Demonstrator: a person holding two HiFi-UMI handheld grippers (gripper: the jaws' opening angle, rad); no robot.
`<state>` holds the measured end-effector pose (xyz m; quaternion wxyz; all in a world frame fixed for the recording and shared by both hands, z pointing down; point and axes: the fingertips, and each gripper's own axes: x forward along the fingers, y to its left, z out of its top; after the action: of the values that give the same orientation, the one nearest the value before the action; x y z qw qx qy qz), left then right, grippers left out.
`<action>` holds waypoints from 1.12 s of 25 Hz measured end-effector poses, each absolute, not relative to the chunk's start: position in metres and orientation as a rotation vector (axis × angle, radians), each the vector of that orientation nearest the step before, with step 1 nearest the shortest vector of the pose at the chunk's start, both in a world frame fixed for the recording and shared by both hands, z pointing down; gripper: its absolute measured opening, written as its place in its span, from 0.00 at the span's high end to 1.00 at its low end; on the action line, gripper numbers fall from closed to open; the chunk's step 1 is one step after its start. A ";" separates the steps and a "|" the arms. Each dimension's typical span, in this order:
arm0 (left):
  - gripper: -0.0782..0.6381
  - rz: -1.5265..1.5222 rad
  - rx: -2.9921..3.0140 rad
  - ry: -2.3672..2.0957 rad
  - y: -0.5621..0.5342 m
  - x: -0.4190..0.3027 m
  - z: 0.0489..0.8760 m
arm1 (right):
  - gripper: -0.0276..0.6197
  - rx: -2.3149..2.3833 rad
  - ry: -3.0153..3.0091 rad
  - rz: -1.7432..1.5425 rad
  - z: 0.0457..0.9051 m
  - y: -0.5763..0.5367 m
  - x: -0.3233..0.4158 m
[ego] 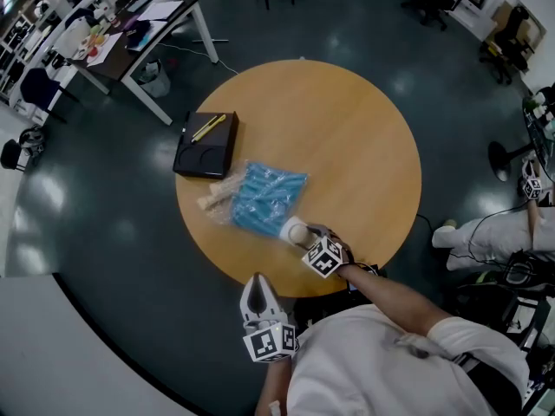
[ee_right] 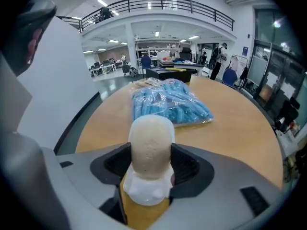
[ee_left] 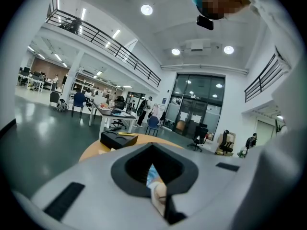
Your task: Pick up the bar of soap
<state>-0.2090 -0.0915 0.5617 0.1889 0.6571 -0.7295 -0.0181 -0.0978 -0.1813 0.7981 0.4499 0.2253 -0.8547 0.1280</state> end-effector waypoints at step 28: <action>0.88 -0.156 2.050 -2.037 -0.107 -0.162 0.496 | 0.55 0.997 -2.897 0.060 0.490 -0.144 -0.031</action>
<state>-0.1623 -0.1070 0.4961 0.1233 0.7029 -0.6984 -0.0536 -0.0313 -0.1437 0.4900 0.0387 0.3250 -0.9447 0.0197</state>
